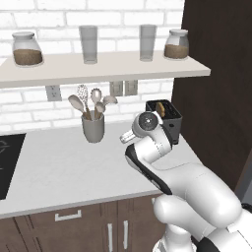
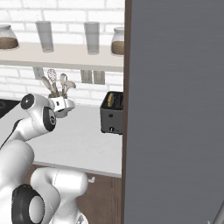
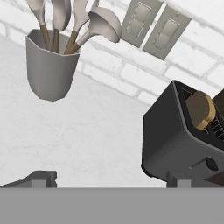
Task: Start the toaster. Once the lever pops up, take the bread to the plate on the dining counter.
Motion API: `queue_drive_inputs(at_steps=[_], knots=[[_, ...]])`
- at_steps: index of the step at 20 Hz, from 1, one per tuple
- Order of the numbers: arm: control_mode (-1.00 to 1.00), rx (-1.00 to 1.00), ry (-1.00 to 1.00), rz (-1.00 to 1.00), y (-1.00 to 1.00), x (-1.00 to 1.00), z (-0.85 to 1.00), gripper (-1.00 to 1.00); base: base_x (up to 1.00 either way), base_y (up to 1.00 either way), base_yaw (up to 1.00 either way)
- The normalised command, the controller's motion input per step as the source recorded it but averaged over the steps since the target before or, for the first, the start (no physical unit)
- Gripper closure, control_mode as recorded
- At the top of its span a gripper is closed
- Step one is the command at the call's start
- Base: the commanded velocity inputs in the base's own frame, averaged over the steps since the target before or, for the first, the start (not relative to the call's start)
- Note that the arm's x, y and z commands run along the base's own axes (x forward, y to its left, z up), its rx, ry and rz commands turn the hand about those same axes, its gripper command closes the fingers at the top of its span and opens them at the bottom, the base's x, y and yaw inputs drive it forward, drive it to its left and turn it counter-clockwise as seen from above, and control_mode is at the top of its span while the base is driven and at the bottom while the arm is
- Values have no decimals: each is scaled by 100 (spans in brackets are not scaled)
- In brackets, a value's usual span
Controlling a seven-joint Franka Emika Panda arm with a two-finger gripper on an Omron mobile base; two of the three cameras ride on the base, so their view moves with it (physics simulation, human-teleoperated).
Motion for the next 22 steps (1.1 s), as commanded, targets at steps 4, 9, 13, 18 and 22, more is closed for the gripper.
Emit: queue_drive_inputs(at_steps=[4,9,13,18,22], knots=[[-100,0,0,0,0,0,0,-100,0,0,0],[-100,0,0,0,0,0,0,-100,0,0,0],[-100,0,0,0,0,0,0,-100,0,0,0],[-100,0,0,0,0,0,0,-100,0,0,0],[-100,0,0,0,0,0,0,-100,0,0,0]])
